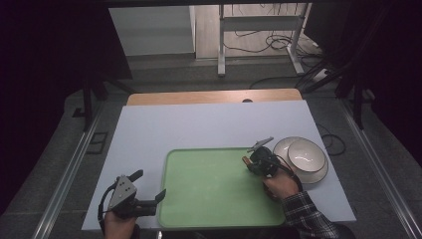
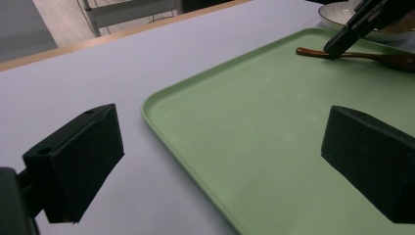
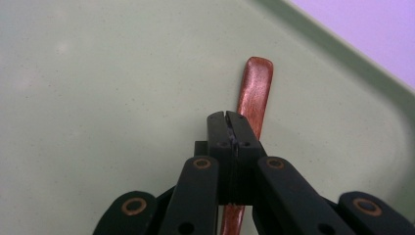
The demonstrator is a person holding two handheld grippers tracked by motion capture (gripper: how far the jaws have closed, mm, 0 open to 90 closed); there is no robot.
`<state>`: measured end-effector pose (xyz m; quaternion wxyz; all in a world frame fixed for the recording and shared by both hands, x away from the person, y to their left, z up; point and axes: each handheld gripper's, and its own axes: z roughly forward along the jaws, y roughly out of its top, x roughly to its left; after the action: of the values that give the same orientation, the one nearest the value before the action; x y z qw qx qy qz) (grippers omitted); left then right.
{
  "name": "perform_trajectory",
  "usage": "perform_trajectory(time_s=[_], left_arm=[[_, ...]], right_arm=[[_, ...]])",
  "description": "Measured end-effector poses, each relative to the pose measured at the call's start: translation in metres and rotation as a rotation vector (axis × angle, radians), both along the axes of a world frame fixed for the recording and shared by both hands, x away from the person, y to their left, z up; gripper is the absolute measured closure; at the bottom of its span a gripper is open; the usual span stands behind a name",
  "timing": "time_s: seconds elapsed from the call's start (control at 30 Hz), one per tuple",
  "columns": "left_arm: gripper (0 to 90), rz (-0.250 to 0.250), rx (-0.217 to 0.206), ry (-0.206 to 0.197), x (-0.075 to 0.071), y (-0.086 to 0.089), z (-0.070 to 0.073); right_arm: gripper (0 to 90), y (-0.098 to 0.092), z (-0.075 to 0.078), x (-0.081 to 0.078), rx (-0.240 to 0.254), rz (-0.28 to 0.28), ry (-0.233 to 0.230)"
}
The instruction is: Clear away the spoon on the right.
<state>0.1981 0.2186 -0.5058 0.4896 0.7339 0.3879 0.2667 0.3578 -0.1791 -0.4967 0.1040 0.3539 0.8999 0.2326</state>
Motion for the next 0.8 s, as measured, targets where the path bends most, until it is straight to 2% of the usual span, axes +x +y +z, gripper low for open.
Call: perform_trajectory(time_s=[0.8], left_arm=[[1.9,0.0,0.002,0.001,0.0,0.0,0.0]], right_arm=[[90.0,-0.02,-0.001,0.008,-0.009,-0.077,-0.005]])
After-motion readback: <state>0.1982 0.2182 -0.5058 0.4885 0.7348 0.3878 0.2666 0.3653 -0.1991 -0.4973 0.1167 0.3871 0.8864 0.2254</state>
